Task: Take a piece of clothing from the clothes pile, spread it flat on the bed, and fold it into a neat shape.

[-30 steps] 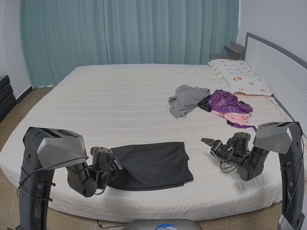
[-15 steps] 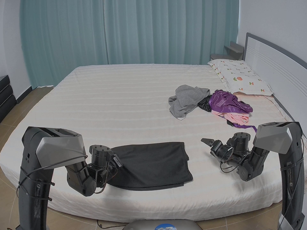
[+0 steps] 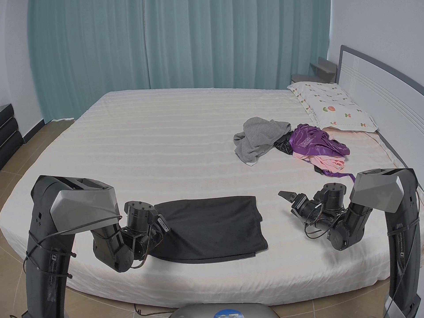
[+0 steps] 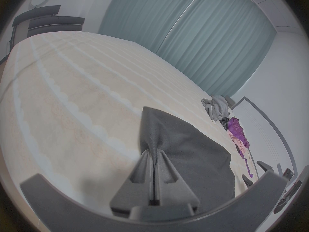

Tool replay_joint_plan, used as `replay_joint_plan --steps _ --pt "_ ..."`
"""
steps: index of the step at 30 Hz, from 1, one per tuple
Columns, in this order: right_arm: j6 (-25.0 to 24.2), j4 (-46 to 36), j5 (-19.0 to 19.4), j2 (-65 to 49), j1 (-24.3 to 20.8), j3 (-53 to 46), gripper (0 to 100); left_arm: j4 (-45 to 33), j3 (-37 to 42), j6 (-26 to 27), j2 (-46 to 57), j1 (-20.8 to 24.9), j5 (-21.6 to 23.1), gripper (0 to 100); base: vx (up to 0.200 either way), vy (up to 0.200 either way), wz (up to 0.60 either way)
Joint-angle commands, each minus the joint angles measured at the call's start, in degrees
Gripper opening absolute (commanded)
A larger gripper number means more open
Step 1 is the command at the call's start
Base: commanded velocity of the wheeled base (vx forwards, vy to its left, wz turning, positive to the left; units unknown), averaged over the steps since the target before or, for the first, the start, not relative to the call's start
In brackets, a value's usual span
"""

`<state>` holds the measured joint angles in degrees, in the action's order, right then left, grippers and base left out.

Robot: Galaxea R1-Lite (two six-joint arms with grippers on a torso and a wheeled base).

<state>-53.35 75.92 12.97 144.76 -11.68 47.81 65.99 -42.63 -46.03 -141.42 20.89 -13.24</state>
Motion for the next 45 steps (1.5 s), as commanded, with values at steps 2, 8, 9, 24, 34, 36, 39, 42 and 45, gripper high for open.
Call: replay_joint_plan --steps 2,8,9,24,34,36,39,42,45 --pt "0.00 0.01 0.04 0.17 -0.10 0.00 100 0.02 -0.08 -0.02 -0.08 -0.24 -0.03 0 0.000 0.200 0.00" --pt "0.00 0.01 0.04 0.08 -0.10 0.00 100 0.02 -0.08 -0.02 0.09 -0.42 -0.03 0 0.000 0.200 0.00" --pt "0.00 0.01 0.04 0.08 -0.27 0.00 100 0.02 -0.08 -0.02 0.09 -0.42 -0.12 0 0.000 0.200 0.00" --pt "0.00 0.01 0.04 0.08 -0.27 0.00 100 0.02 -0.35 -0.11 0.01 -0.68 -1.09 0 0.000 0.200 0.00" --pt "0.00 0.01 0.04 0.08 -0.36 0.00 100 0.02 -0.35 -0.11 0.01 -0.77 -1.18 0 0.000 0.200 0.00" --pt "0.00 0.01 0.04 0.08 -0.36 -0.09 100 0.02 -0.35 -0.02 0.01 -0.86 -1.18 0 0.000 0.200 0.00" --pt "0.00 0.01 0.04 0.08 -0.36 0.00 100 0.02 -0.35 -0.11 0.01 -0.86 -1.18 0 0.000 0.200 0.00" --pt "0.00 0.01 0.04 0.08 -0.36 0.00 100 -0.07 -0.17 -0.11 0.09 -0.77 -1.09 0 0.000 0.200 0.00" --pt "0.00 0.01 0.04 0.08 -0.27 -0.09 100 -0.07 0.00 -0.20 0.18 -0.68 -1.09 0 0.000 0.200 0.00"
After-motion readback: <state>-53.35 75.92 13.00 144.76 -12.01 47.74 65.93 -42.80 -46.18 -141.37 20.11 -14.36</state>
